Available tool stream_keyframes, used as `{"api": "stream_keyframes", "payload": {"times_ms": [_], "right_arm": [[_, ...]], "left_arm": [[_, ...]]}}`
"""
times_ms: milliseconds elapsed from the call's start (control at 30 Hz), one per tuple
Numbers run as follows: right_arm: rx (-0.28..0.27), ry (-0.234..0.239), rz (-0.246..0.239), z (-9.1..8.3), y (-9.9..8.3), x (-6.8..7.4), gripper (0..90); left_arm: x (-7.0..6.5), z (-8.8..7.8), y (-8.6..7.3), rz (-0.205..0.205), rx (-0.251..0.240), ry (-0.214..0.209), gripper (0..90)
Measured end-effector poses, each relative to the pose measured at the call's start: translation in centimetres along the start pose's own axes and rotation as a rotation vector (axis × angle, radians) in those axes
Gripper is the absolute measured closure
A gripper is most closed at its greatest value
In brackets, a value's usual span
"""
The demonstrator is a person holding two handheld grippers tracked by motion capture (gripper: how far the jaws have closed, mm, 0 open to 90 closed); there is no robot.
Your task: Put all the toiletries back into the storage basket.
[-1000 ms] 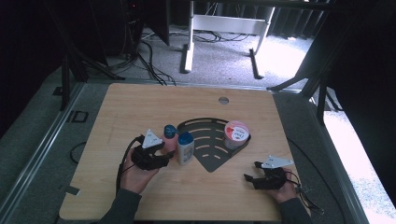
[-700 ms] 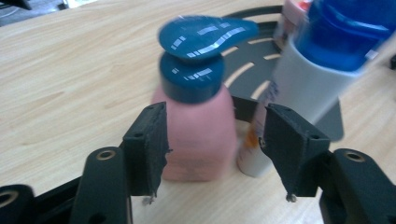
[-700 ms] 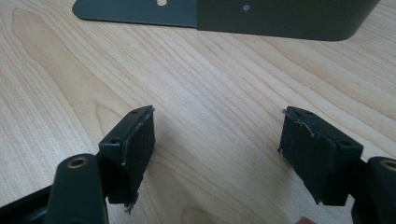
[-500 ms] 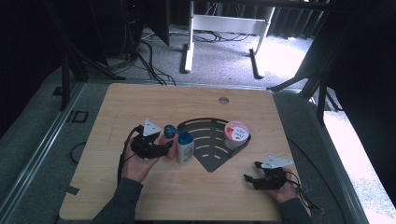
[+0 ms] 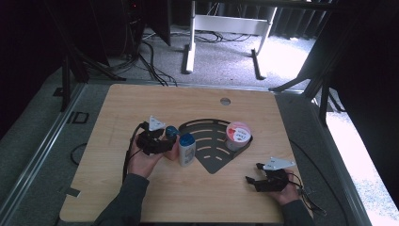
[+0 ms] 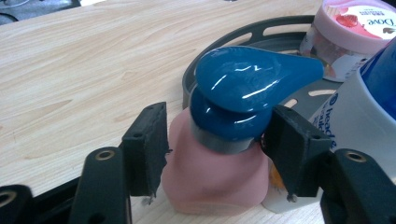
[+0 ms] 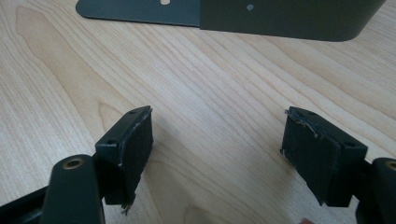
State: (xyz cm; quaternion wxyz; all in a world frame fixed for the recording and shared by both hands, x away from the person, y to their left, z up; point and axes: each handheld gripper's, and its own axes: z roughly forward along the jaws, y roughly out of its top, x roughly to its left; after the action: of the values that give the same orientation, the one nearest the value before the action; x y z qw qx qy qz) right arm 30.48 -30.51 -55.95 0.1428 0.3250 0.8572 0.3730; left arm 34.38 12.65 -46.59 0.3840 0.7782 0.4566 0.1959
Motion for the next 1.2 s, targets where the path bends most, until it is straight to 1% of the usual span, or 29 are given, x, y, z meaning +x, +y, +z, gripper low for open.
{"api": "stream_keyframes", "payload": {"times_ms": [67, 300, 400, 433, 533, 633, 733, 833, 867, 933, 967, 1000, 1067, 1200], "right_arm": [[0.0, 0.0, -0.001, 0.0, 0.0, 0.0, 24.4], [0.0, 0.001, -0.001, 0.0, 0.0, 0.0, 24.4], [0.001, 0.002, -0.002, 0.0, 0.0, 0.0, 24.2], [0.001, 0.002, -0.002, 0.0, 0.0, 0.0, 24.2], [0.001, 0.002, -0.002, 0.0, 0.0, 0.0, 24.1], [0.001, 0.003, -0.003, 0.0, 0.0, 0.0, 23.9], [0.001, 0.003, -0.003, 0.0, 0.0, 0.0, 23.9], [0.001, 0.003, -0.003, 0.0, 0.0, 0.0, 23.8], [0.002, 0.004, -0.003, 0.0, 0.0, 0.0, 23.7], [0.002, 0.004, -0.003, 0.0, 0.0, 0.0, 23.7], [0.002, 0.004, -0.003, 0.0, 0.0, 0.0, 23.6], [0.002, 0.004, -0.003, 0.0, 0.0, 0.0, 23.6], [0.002, 0.004, -0.003, 0.0, 0.0, 0.0, 23.5], [0.002, 0.004, -0.003, 0.0, 0.0, 0.0, 23.5]], "left_arm": [[0.0, 0.3, 0.2, -0.011, 0.002, -0.01, 43.9], [0.1, 1.1, 0.4, -0.025, -0.008, -0.014, 43.9], [0.2, 1.3, 0.5, -0.036, -0.009, -0.017, 42.1], [0.3, 1.5, 0.5, -0.041, -0.008, -0.02, 39.7], [0.2, 1.7, 0.5, -0.041, -0.008, -0.02, 38.6], [0.2, 1.9, 0.7, -0.046, -0.004, -0.01, 37.2], [0.3, 1.9, 0.9, -0.049, -0.004, -0.016, 39.3], [0.5, 1.9, 1.0, -0.059, -0.011, -0.033, 43.7], [0.5, 1.9, 1.1, -0.058, -0.008, -0.041, 45.5], [0.4, 1.9, 1.1, -0.058, -0.008, -0.042, 47.6], [0.4, 1.9, 1.2, -0.047, -0.006, -0.04, 48.2], [0.4, 1.9, 1.2, -0.047, -0.006, -0.04, 48.9], [0.1, 1.8, 1.3, -0.026, -0.003, -0.029, 50.4], [0.0, 1.8, 1.5, -0.015, 0.004, -0.019, 51.7]]}}
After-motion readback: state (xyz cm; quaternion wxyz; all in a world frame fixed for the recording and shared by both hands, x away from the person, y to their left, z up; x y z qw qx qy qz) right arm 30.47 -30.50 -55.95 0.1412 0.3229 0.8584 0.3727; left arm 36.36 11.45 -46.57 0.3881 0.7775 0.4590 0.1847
